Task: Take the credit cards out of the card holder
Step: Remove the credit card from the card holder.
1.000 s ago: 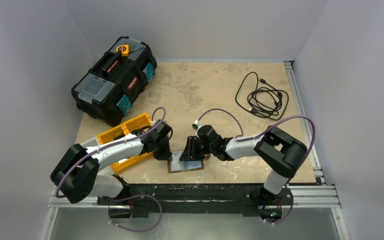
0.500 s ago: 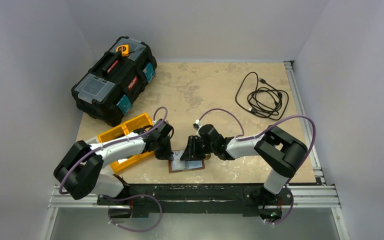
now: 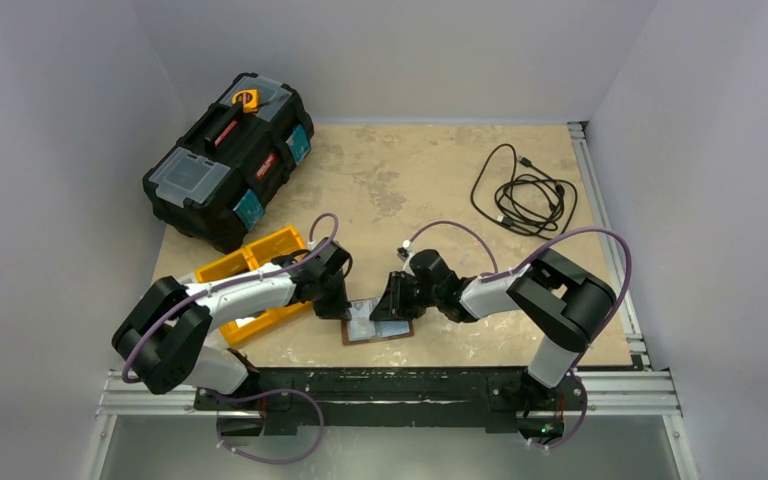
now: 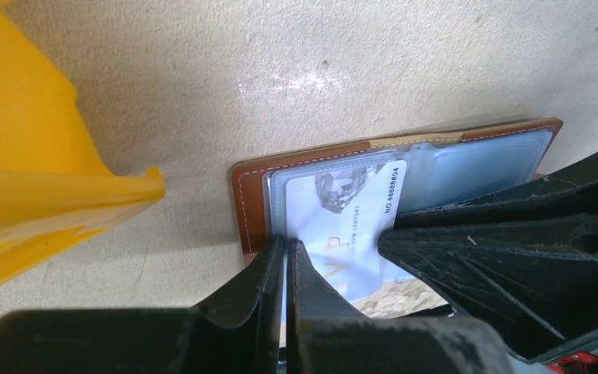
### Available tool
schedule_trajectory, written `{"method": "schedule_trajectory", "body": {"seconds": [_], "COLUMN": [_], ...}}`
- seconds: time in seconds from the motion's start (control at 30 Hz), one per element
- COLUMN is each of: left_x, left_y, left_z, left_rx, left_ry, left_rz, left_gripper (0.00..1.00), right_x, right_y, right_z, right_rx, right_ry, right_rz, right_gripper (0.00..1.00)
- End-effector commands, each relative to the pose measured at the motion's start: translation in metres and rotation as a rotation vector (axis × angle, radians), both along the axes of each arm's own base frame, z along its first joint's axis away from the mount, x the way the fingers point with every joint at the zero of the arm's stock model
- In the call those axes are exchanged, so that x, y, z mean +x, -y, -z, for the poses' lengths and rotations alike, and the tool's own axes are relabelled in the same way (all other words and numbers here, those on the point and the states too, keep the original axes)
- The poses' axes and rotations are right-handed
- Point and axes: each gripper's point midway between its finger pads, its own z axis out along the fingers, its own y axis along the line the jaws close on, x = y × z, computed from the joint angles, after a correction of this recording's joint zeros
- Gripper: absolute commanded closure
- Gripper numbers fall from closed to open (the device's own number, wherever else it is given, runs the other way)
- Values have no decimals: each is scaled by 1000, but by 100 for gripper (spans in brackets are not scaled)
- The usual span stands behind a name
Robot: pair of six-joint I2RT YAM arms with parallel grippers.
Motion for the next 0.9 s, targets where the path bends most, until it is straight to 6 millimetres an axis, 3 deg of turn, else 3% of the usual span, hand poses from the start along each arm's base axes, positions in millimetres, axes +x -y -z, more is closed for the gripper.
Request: {"method": "schedule_trajectory", "body": {"seconds": [0.0, 0.23, 0.73, 0.87], "left_x": [-14, -13, -15, -11], "left_y": [-7, -16, -21, -14], "left_z": [22, 14, 10, 8], "left_rx": [55, 85, 102, 67], "left_ry": [-55, -27, -24, -4], "left_rz": [-11, -13, -8, 16], "left_gripper": [100, 100, 100, 100], "right_x": [-3, 2, 10, 9], "right_y": [11, 16, 32, 24], "right_z": [22, 18, 8, 5], "right_rx": [-55, -85, -161, -125], "right_ry": [-21, 3, 64, 71], "right_rz": [23, 43, 91, 59], "right_gripper": [88, 100, 100, 83]}}
